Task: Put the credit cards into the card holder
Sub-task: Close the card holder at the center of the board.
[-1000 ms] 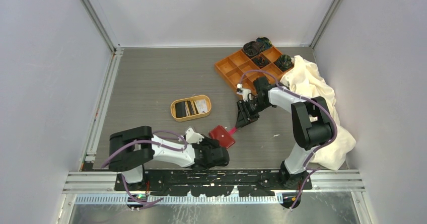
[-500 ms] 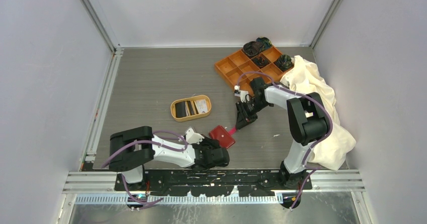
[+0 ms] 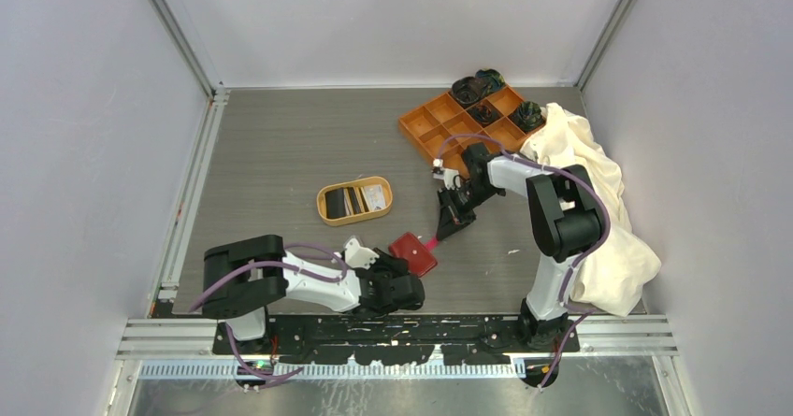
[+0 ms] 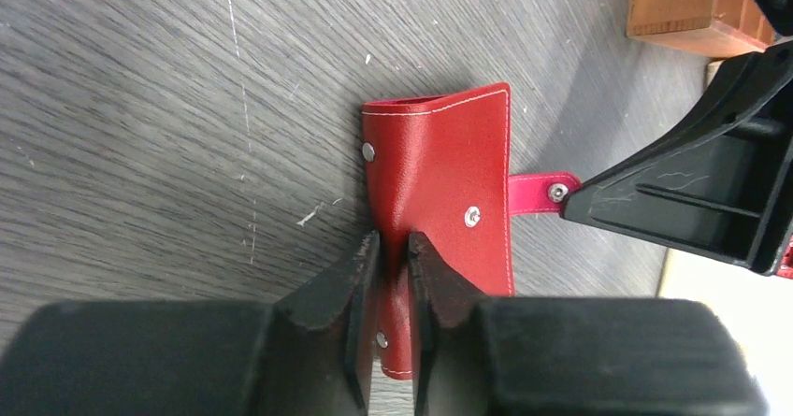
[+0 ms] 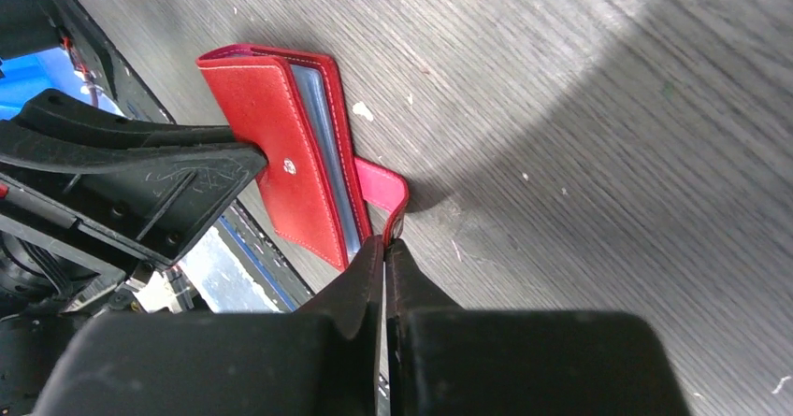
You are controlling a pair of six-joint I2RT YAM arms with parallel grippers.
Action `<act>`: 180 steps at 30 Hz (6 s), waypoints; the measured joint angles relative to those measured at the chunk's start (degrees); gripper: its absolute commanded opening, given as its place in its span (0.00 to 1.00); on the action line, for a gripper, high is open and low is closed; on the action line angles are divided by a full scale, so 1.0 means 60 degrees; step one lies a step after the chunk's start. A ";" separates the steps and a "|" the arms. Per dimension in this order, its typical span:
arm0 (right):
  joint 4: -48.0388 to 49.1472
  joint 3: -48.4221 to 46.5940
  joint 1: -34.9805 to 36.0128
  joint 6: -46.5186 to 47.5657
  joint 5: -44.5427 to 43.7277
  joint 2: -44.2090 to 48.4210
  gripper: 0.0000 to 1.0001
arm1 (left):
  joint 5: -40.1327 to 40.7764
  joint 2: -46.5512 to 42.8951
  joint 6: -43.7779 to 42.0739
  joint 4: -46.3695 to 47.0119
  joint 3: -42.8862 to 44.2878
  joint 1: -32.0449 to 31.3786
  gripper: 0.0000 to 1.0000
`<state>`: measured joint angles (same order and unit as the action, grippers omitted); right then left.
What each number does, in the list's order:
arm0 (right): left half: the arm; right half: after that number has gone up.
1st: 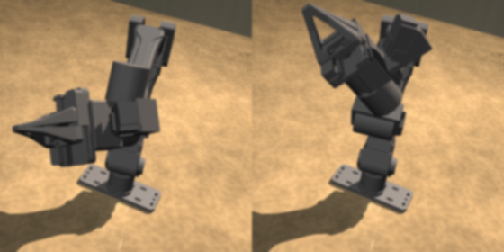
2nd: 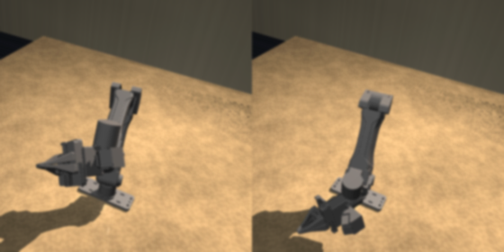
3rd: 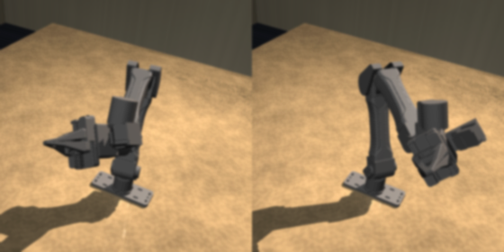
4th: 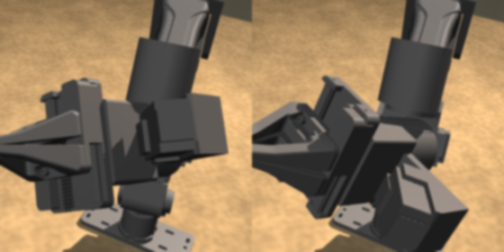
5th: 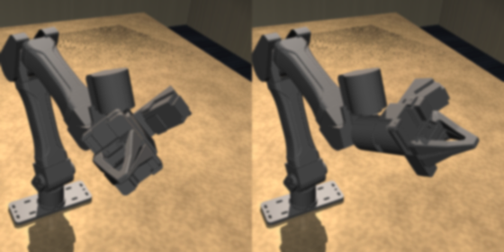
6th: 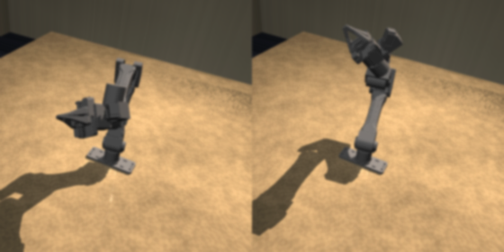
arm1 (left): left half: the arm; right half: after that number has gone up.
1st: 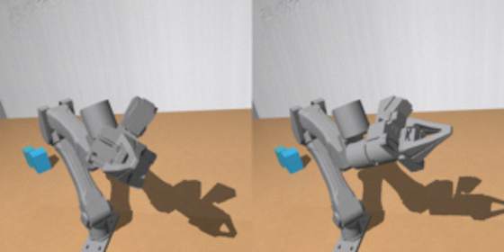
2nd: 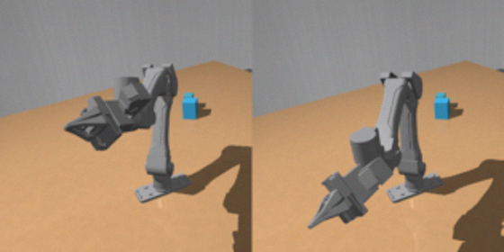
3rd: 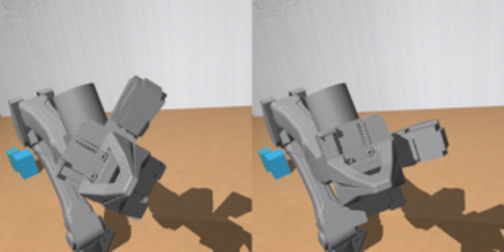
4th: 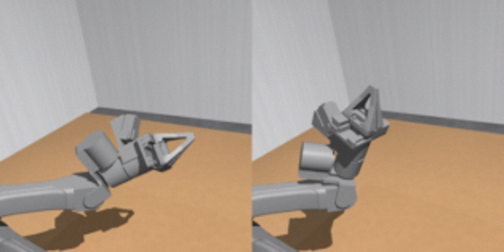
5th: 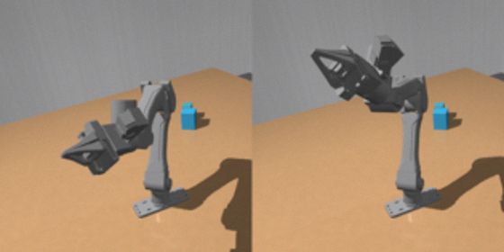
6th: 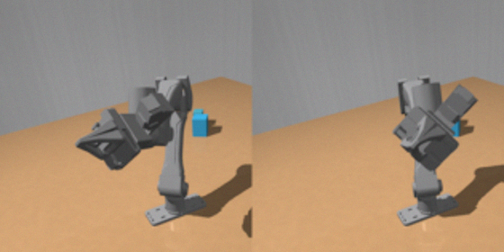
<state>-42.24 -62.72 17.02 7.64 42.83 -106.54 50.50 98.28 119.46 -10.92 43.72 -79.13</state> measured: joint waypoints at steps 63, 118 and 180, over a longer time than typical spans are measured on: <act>0.0783 0.1086 0.2109 0.4983 -0.1989 0.2572 0.01 | -1.1610 -0.0652 -1.6189 0.7045 -0.1982 0.5402 0.07; 0.1974 0.2852 0.4892 0.7129 -0.5468 0.4047 0.01 | -0.9522 0.1239 -0.9730 1.3121 -0.4069 0.4160 0.00; 0.1428 0.3173 0.6739 0.8422 -0.7420 0.4331 0.01 | -0.9843 0.1239 -0.9475 1.2998 -0.4025 0.4116 0.00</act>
<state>-33.67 -43.68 57.45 58.17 -1.69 -80.55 -8.56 105.71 62.61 67.07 19.57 -54.43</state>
